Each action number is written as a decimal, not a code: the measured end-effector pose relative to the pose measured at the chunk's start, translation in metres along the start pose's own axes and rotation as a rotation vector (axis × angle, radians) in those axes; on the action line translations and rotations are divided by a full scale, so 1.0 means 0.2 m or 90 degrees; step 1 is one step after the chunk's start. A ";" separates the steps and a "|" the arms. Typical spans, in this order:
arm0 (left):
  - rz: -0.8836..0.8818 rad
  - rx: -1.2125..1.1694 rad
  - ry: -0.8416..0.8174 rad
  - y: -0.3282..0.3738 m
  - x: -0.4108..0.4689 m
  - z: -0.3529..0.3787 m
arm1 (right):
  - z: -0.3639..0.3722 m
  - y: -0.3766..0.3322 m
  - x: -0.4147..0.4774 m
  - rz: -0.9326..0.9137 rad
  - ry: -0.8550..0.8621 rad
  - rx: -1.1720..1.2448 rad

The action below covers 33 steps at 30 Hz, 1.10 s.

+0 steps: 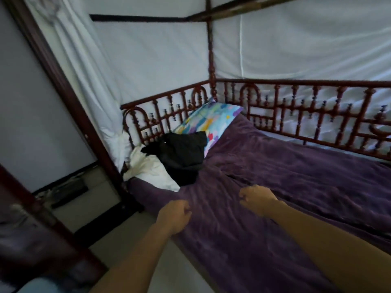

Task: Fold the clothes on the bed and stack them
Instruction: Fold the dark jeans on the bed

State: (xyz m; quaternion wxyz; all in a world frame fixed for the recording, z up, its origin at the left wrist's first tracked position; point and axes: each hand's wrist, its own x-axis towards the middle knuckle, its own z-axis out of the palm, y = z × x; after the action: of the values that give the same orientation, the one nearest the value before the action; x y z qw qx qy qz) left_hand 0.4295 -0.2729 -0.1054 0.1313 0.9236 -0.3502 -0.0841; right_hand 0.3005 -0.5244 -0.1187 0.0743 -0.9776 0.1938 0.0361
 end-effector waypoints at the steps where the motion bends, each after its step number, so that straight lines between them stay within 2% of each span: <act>1: -0.013 0.003 0.005 -0.08 0.04 -0.02 | 0.01 -0.07 0.10 -0.015 -0.007 0.004; 10: -0.115 0.015 -0.029 -0.77 0.56 -0.19 | 0.17 -0.54 1.01 -0.084 -0.052 0.086; 20: -0.195 -0.022 -0.018 -1.45 1.07 -0.37 | 0.19 -1.01 1.88 -0.128 -0.098 0.074; 28: -0.133 -0.041 -0.038 -2.10 1.70 -0.47 | 0.38 -1.30 2.57 -0.036 -0.125 0.081; 33: -0.094 -0.026 -0.096 -2.35 2.08 -0.49 | 0.51 -1.39 2.83 0.042 -0.155 0.112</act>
State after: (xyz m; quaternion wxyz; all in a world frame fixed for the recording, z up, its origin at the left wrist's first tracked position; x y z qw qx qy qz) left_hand 1.0553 -0.1948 -0.1804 0.1169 0.9350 -0.2886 -0.1697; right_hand 0.9258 -0.4657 -0.2399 0.1812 -0.9488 0.2177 0.1397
